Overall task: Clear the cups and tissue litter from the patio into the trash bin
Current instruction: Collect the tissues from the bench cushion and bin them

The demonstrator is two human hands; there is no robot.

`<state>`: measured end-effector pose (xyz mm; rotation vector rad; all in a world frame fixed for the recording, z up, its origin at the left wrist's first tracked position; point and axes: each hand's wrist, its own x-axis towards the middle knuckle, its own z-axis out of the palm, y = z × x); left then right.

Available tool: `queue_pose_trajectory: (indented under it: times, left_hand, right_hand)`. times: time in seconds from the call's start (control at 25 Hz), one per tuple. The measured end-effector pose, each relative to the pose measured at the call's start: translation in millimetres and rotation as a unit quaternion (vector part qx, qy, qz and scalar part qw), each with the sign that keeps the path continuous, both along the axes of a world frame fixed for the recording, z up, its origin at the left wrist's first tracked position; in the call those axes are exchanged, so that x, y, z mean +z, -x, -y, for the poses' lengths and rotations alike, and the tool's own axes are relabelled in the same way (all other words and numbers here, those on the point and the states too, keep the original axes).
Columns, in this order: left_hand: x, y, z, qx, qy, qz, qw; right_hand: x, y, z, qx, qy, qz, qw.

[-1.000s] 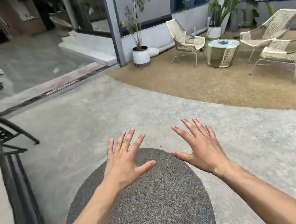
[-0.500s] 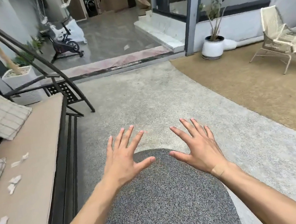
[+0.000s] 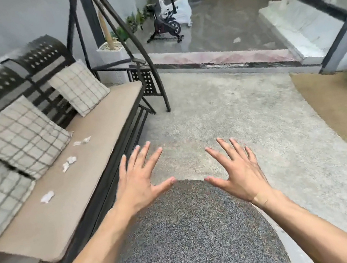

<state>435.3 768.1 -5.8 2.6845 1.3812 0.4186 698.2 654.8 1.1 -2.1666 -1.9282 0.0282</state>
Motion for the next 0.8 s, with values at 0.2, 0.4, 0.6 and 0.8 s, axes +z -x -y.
queue_pose_trajectory:
  times: [0.2,0.4,0.6,0.8]
  left_hand:
    - [-6,28,-68,0.074,0.033,0.026,0.996]
    - [-5,65,-162,0.124,0.030,0.029,0.991]
    - [-9,102,-250,0.172,0.023,0.025,0.985]
    - [-12,133,-312,0.232,0.022,0.030,0.972]
  right_hand:
    - [-8,19,-114,0.075,-0.005,0.009,0.997]
    - [-2,55,-237,0.130,-0.002,0.011,0.991]
    - [3,96,-350,0.179,-0.008,0.027,0.983]
    - [-2,132,-448,0.240,-0.001,0.016,0.971]
